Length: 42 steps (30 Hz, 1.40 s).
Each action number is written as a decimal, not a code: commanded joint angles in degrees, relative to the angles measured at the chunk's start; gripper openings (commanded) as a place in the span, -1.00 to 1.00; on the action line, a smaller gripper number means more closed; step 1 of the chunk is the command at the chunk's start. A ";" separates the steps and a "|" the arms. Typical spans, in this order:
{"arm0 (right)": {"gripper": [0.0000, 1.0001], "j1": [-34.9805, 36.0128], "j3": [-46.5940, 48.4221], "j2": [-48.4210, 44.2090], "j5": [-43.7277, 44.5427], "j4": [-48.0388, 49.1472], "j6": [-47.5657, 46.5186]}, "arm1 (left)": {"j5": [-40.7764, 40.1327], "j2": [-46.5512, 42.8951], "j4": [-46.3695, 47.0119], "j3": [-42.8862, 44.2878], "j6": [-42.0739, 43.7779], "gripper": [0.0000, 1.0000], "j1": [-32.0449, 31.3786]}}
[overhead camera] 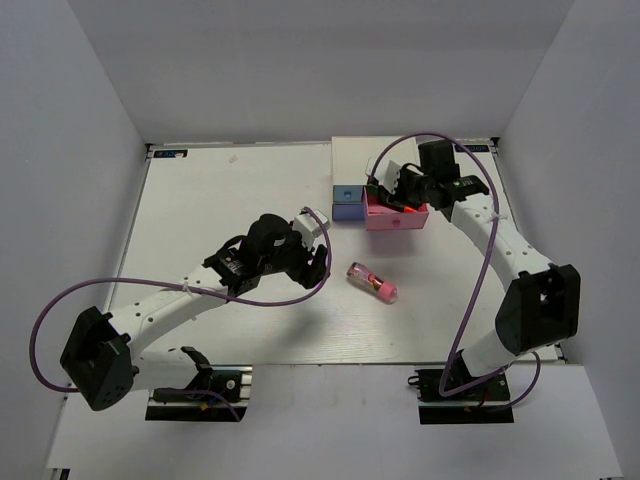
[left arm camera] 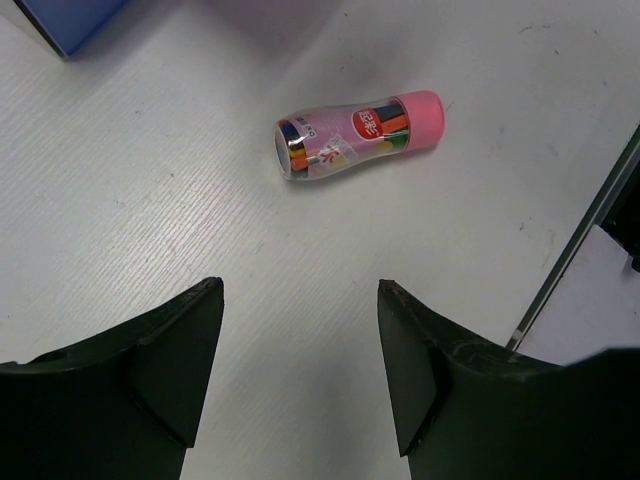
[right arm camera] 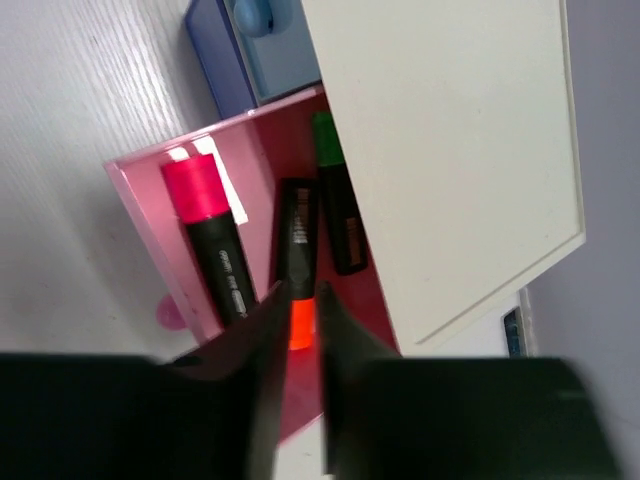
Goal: Sort the stationery into containers
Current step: Place the pen in the drawer, then close the drawer in the storage box.
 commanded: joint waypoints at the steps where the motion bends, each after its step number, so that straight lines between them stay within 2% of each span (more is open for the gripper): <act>1: -0.70 -0.18 2.74 -2.75 -2.19 -0.11 2.05 | -0.67 -0.43 -0.19 2.05 0.87 0.47 0.15; 2: -0.92 -0.18 3.00 -3.45 -3.50 -0.63 2.05 | -0.67 -0.43 -0.19 2.05 0.87 0.47 0.15; 3: -1.00 -0.18 3.44 -3.54 -3.95 -1.42 1.01 | -0.67 -0.43 -0.19 2.05 0.87 0.47 0.15; 11: -1.00 0.17 6.35 -0.21 -10.98 -21.27 -10.50 | -0.67 -0.96 -0.19 2.05 0.87 0.47 0.15; 16: -1.00 0.35 6.26 2.08 -12.04 -22.61 -11.57 | -0.67 -0.96 -0.19 2.05 0.87 0.47 0.15; 22: -1.00 0.70 6.17 4.01 -9.15 -17.87 -8.41 | -0.67 -0.96 -0.19 2.05 0.87 0.47 0.15; 30: -1.00 1.76 2.30 6.91 4.02 -2.76 -0.15 | -0.67 -0.96 -0.19 2.05 0.87 0.47 0.15; 42: -1.00 2.64 1.69 9.46 9.32 11.13 3.28 | -1.20 -0.96 -0.19 2.05 0.87 0.47 0.15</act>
